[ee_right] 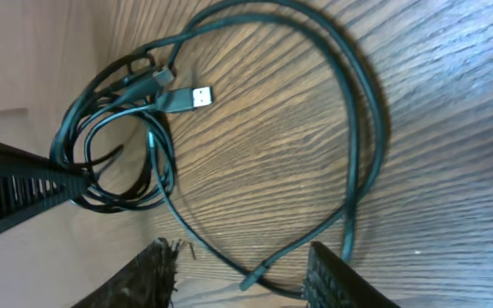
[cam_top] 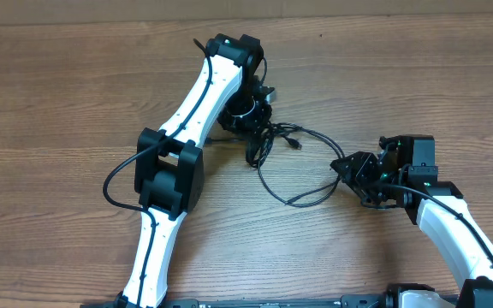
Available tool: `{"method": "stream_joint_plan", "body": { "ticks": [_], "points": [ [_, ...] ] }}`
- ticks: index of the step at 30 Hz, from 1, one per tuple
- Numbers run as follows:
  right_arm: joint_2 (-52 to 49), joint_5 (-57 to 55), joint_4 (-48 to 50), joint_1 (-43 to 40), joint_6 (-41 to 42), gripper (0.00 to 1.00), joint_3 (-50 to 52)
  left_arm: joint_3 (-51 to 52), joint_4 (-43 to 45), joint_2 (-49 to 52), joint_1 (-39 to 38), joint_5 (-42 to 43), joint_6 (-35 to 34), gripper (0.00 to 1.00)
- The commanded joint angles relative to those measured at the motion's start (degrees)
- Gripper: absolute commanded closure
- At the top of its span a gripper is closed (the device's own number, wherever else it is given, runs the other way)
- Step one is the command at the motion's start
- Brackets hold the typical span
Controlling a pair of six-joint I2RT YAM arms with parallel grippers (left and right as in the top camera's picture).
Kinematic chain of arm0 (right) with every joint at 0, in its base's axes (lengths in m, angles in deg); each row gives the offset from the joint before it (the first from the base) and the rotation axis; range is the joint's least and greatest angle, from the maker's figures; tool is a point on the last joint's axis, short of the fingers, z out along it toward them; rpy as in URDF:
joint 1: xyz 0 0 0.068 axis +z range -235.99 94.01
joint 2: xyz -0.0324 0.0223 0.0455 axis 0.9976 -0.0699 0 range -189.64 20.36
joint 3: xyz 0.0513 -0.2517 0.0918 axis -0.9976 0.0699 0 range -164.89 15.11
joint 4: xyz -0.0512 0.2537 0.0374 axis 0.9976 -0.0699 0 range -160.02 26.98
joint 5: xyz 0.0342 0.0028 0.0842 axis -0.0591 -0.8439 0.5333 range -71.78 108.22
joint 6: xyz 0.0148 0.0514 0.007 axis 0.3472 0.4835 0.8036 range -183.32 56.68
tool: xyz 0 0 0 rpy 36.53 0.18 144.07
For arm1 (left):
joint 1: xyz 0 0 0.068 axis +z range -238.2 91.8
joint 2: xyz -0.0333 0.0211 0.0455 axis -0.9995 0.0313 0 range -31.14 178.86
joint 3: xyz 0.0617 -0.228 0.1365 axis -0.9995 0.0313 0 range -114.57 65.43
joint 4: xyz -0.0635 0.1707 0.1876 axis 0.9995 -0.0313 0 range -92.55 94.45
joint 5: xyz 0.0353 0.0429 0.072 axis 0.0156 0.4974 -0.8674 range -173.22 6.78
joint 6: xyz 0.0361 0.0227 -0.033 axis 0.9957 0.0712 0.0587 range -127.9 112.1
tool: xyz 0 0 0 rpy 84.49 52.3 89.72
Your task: Untangle cables
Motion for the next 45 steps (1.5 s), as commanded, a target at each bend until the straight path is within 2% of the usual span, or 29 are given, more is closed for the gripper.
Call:
{"method": "stream_joint_plan", "body": {
  "ticks": [1, 8, 10, 11, 30, 41, 45],
  "points": [
    [-0.1, 3.2, 0.6, 0.0, 0.0, 0.52, -1.4, -0.6, 0.1, -0.8, -0.2, 8.5, 4.8, 0.96],
    [-0.1, 6.3, 1.4, 0.0, 3.2, 0.51, -1.4, -0.6, 0.7, -0.8, -1.0, 12.1, 6.3, 0.96],
    [-0.1, 6.3, 1.4, 0.0, 4.9, 0.39, -1.4, -0.6, 0.7, -0.8, -1.3, 12.1, 7.1, 0.96],
    [-0.1, 6.3, 1.4, 0.0, 5.9, 0.38, -1.4, -0.6, 0.7, -0.8, -1.4, 12.0, 7.2, 0.96],
    [-0.1, 4.0, 7.0, 1.9, 10.8, 0.43, -1.4, -0.2, 4.4, -0.3, -2.9, 10.0, 5.3, 0.96],
    [-0.1, -5.3, 8.3, 9.2, 12.1, 0.43, -1.4, 3.7, 6.2, 0.2, -5.0, 11.4, 5.4, 0.96],
    [-0.2, -8.4, 8.8, 9.6, 15.1, 0.47, -1.4, 5.8, 6.6, 0.2, -5.5, 12.8, 6.5, 0.96]
  ]
}}
